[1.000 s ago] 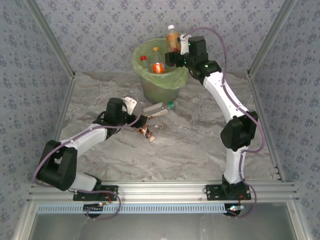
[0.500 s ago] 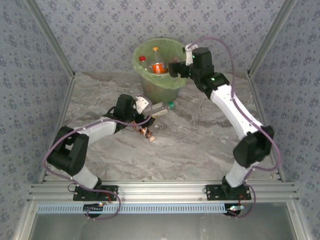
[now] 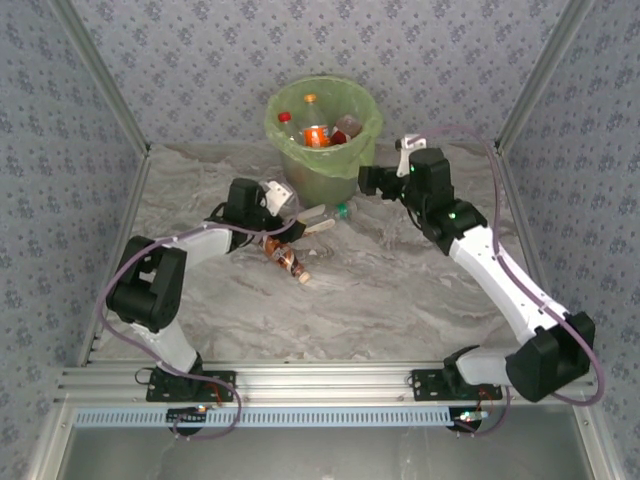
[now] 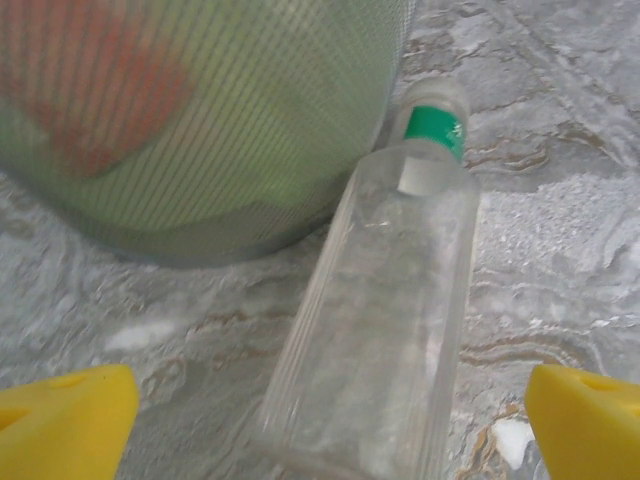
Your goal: Put the plastic bottles in the bin
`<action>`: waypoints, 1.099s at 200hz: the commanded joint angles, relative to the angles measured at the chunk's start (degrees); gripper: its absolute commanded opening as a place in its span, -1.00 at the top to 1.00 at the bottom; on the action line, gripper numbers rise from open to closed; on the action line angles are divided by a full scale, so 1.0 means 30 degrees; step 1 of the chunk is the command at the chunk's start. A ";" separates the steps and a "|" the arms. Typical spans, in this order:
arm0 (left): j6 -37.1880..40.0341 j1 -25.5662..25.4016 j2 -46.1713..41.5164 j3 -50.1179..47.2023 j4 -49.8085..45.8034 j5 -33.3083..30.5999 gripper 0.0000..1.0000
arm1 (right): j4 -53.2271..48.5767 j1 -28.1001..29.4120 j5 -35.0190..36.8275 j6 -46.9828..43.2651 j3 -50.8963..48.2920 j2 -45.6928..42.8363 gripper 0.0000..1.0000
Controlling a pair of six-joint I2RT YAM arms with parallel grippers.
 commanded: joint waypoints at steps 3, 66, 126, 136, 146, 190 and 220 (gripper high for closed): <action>0.0855 -0.0313 0.1024 0.1279 -0.1040 0.1368 -0.98 | 0.1916 0.0030 0.0813 0.1588 -0.1544 -0.1274 -0.98; 0.2419 -0.2582 0.2171 0.2345 -0.2851 -0.0255 -0.95 | 0.1244 0.0305 0.0356 0.1637 -0.1833 -0.1501 -0.98; 0.2480 -0.4376 0.3172 0.2976 -0.3903 -0.5518 -0.88 | 0.0992 0.0383 0.0479 0.1189 -0.1860 -0.1528 -0.98; 0.1946 -0.4682 0.3776 0.3678 -0.4372 -0.6666 -0.88 | 0.1022 0.0397 0.0459 0.1181 -0.1920 -0.1531 -0.98; 0.1455 -0.4998 0.4290 0.4513 -0.5353 -0.6969 -0.87 | 0.1069 0.0435 0.0463 0.1189 -0.1971 -0.1582 -0.98; -0.0285 -0.6057 0.5831 0.6094 -0.6449 -0.7655 -0.77 | 0.1400 0.0502 0.0877 0.1272 -0.2845 -0.2133 -0.98; -0.0723 -0.6188 0.6502 0.6890 -0.6723 -0.8198 -0.55 | 0.1321 0.0498 0.1021 0.1171 -0.3273 -0.2456 -0.98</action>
